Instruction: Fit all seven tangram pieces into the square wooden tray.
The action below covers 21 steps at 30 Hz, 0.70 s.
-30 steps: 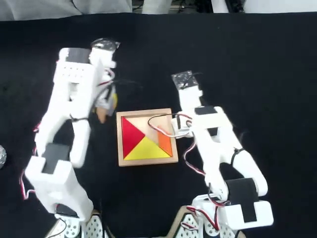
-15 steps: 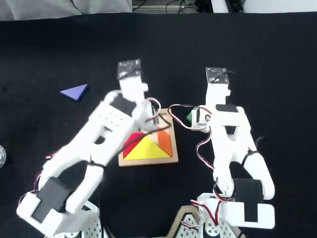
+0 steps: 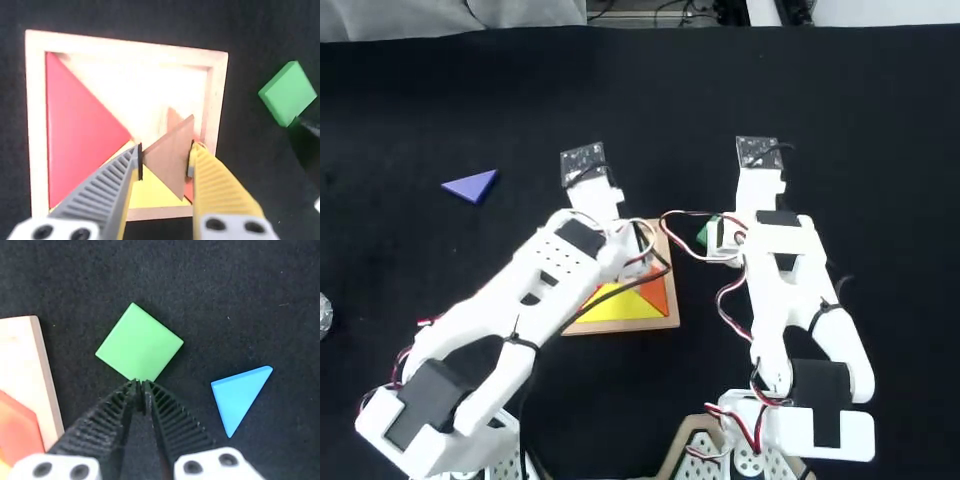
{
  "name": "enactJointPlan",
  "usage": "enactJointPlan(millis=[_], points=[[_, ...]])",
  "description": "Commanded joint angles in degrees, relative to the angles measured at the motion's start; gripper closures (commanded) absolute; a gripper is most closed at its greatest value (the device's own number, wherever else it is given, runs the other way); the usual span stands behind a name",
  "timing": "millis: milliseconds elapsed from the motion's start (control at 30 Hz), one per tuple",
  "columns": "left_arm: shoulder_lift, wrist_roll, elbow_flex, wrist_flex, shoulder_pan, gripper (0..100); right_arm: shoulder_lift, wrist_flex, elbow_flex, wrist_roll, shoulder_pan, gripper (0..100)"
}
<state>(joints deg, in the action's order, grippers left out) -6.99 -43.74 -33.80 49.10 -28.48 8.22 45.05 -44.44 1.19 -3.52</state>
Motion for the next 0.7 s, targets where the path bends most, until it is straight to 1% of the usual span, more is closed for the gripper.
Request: enactJointPlan(millis=[0, 100, 267, 433, 667], points=[[-2.4, -0.6, -0.3, -0.8, -1.0, 85, 4.0, -1.1, 2.8, -0.2, -0.5, 98.7], [-2.4, -0.6, -1.4, -0.9, -2.2, 85, 4.0, -1.1, 2.8, -0.2, -0.5, 98.7], [-2.3, -0.6, -1.3, -1.0, -2.1, 80, 4.0, -1.1, 2.8, -0.2, -0.5, 98.7], [-2.0, -0.6, -1.3, -1.0, -1.6, 79, 4.0, -1.1, 2.8, -0.2, -0.5, 98.7], [2.6, -0.4, 1.0, -1.0, -1.0, 79, 4.0, -1.1, 2.8, -0.2, -0.5, 98.7]])
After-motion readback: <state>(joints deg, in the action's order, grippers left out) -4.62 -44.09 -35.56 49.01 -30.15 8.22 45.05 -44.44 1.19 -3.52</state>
